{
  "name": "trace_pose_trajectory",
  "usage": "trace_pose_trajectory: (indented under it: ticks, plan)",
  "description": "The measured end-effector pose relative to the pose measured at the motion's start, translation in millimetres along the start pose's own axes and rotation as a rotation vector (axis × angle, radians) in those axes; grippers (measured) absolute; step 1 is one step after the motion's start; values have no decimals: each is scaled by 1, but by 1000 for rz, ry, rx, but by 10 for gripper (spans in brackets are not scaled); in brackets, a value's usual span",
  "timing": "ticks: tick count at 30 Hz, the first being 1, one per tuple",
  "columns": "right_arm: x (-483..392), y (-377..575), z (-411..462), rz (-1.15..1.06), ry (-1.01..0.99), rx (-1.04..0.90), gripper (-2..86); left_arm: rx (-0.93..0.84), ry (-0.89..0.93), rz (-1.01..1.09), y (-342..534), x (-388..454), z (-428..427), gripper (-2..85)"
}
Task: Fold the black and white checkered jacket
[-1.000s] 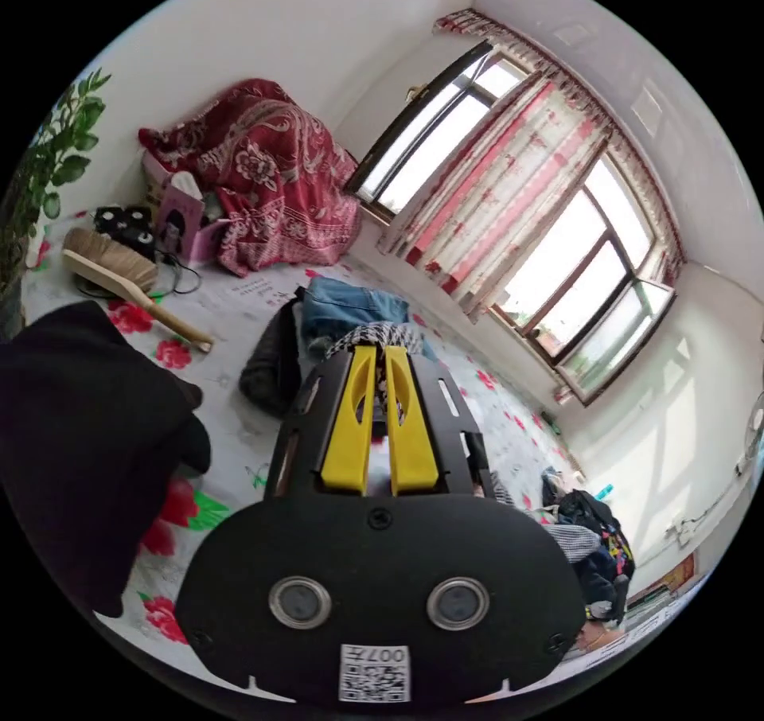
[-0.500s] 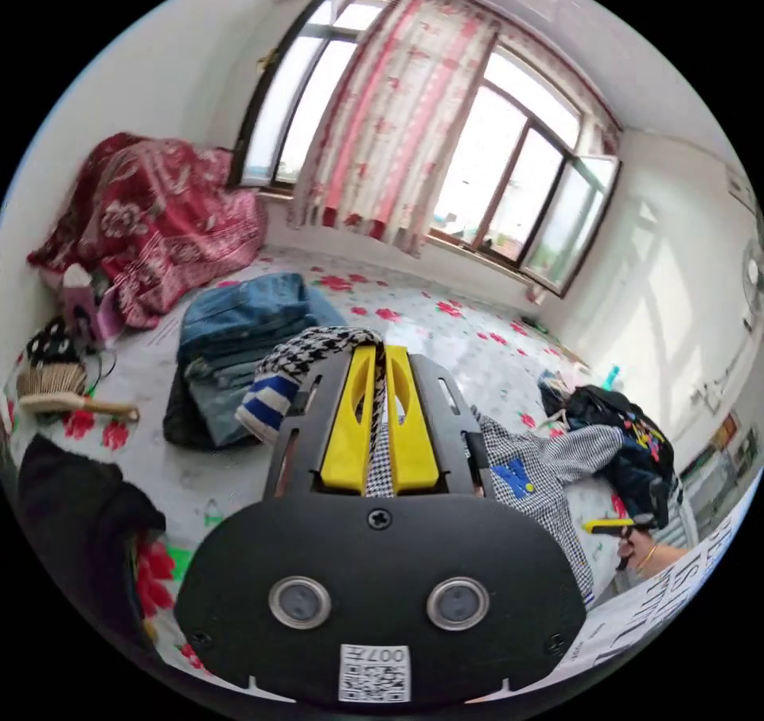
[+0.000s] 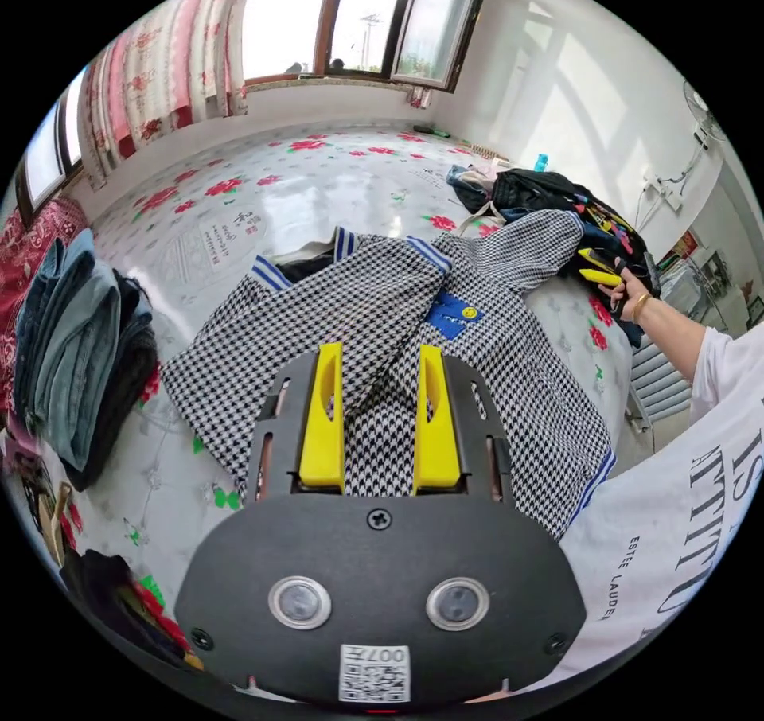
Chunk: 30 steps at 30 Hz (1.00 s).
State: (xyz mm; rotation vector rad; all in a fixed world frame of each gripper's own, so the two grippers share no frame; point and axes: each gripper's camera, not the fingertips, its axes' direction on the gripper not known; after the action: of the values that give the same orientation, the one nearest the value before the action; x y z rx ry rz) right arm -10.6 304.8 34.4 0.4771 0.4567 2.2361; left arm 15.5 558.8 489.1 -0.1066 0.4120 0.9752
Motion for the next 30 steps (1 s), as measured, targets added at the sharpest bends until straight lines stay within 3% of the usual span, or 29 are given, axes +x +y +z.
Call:
trace_pose_trajectory:
  ticks: [5, 11, 14, 17, 19, 22, 26, 28, 30]
  plan:
    - [37, -46, 15, 145, 21, 68, 93, -116, -109, -272, 49, -57, 4, 122]
    - [24, -67, 36, 248, -22, 69, 24, -115, -80, -605, 110, -95, 6, 108]
    - [-59, -75, 34, -4, -30, 100, 8, -143, -98, -687, 137, -99, 6, 107]
    - [-198, -55, 49, -434, -71, 43, 3, -152, -123, -745, 166, -102, -3, 103]
    - [-309, 0, 68, -789, -177, -39, 3, -149, -130, -790, 184, -106, -11, 102]
    - [-411, 111, 105, -1154, -316, -194, 9, -125, -131, -858, 212, -112, -27, 100]
    - [-452, 258, 176, -1352, -406, -439, 30, -103, -113, -900, 245, -118, -44, 101]
    - [-438, 344, 246, -1310, -322, -760, 45, -121, -83, -885, 256, -119, -45, 106]
    - [-413, 388, 272, -1258, -272, -961, 55, -159, -56, -857, 266, -118, -45, 111]
